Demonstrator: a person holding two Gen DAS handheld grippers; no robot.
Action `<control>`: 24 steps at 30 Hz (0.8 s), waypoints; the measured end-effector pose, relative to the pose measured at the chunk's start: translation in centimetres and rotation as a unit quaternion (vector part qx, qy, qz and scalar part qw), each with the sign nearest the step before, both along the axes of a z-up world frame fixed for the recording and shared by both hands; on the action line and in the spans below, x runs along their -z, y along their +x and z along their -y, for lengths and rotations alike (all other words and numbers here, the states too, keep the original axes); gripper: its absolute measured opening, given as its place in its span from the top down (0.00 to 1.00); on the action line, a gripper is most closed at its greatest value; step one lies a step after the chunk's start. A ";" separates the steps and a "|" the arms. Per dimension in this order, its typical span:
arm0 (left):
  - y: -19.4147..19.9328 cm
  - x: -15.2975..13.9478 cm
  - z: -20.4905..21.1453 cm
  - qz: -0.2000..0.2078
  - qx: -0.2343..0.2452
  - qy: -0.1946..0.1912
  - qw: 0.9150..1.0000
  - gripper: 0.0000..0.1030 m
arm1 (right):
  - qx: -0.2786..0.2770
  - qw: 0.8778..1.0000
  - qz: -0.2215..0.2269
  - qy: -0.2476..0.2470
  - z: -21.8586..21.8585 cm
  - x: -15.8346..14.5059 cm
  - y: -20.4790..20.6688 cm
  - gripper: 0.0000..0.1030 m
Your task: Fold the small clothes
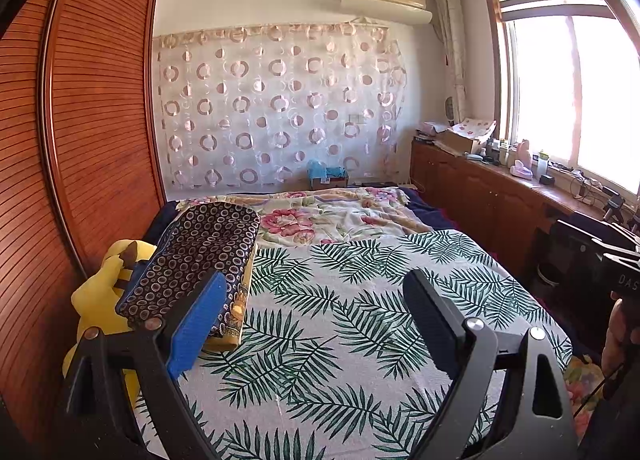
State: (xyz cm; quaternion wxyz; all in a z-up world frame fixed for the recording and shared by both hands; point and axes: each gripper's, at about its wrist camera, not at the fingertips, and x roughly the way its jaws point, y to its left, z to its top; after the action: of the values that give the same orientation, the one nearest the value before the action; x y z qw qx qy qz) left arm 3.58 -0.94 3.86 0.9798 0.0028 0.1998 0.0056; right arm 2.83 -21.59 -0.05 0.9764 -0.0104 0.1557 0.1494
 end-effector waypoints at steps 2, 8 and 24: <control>0.0 0.0 0.0 0.000 0.001 0.000 1.000 0.12 | 0.000 1.000 0.000 0.000 0.0 0.0 0.1 0.22; 0.0 -0.1 0.0 0.002 0.000 -0.002 1.000 0.12 | 0.000 1.000 0.000 0.000 0.1 0.1 0.2 0.22; -0.1 -0.3 0.1 0.003 0.000 -0.002 1.000 0.12 | 0.001 1.000 0.001 -0.001 0.2 0.2 0.1 0.22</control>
State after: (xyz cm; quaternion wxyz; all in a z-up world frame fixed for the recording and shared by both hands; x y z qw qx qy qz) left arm 3.45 -1.03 4.12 0.9805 0.0008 0.1965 0.0055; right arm 2.96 -21.75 -0.23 0.9767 -0.0116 0.1545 0.1483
